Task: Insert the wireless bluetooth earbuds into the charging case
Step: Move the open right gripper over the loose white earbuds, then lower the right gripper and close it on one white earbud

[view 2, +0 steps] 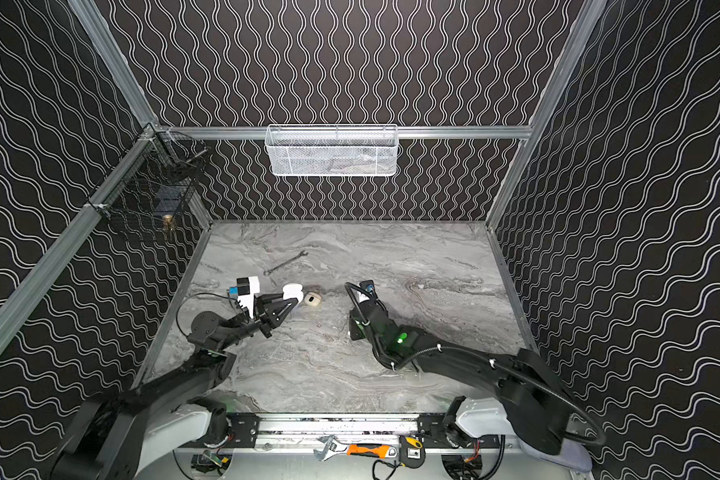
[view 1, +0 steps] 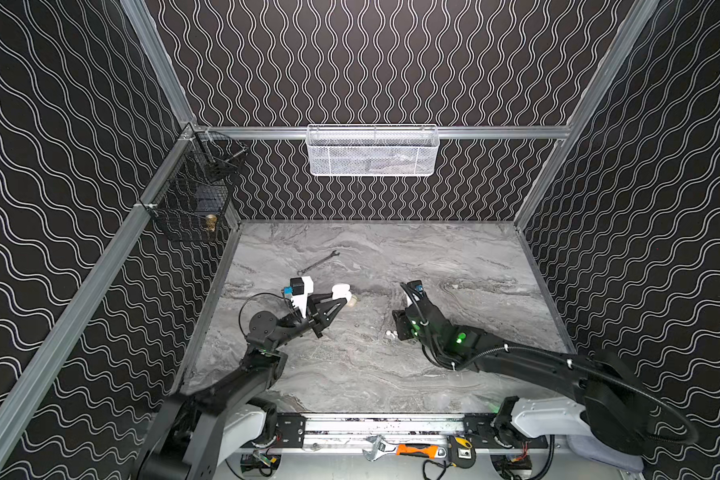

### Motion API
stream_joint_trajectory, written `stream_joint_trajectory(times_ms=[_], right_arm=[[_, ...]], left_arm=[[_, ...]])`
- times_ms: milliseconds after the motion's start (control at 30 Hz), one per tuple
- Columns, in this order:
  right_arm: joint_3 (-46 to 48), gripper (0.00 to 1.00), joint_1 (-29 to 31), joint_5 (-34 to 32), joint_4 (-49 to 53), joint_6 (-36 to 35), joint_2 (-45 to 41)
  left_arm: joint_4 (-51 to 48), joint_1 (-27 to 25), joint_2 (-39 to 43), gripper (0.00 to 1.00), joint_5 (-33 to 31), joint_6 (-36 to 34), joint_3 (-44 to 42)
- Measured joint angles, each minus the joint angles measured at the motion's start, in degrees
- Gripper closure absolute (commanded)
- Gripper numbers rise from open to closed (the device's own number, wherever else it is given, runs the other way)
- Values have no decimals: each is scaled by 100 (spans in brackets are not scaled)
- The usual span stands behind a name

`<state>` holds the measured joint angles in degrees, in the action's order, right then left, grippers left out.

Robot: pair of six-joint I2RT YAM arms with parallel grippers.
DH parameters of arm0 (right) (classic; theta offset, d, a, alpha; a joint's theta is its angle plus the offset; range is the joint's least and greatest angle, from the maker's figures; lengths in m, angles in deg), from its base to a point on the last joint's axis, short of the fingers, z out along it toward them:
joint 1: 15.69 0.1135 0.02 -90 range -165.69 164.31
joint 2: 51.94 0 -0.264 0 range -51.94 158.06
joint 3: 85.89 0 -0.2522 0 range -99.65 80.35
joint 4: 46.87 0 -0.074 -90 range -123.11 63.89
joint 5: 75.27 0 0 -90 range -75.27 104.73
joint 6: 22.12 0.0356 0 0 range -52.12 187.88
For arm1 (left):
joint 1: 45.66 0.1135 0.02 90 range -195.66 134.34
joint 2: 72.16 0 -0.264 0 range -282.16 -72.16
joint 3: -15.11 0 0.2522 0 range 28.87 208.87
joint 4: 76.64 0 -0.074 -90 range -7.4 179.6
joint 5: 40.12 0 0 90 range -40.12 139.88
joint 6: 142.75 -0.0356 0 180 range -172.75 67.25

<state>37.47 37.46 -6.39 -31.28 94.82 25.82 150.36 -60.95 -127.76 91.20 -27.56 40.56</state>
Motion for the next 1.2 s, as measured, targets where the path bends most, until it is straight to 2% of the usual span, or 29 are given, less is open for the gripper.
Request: stream_joint_trajectory(times_ms=[167,333,633,1200], right_arm=[[-116,62,-57,348,472,179,542],[-129,62,-103,457,708,258,841],[-286,64,-109,470,973,321,1366],[-772,64,-131,20,1082,363,2094]], left_arm=[[-1329,-4,1209,100,-951,-730,-549],[-1803,-4,1377,100,-1609,-1014,-879],[-1969,-4,1303,100,-1556,-1169,-870],[-1980,-4,1484,100,-1357,-1185,-874]])
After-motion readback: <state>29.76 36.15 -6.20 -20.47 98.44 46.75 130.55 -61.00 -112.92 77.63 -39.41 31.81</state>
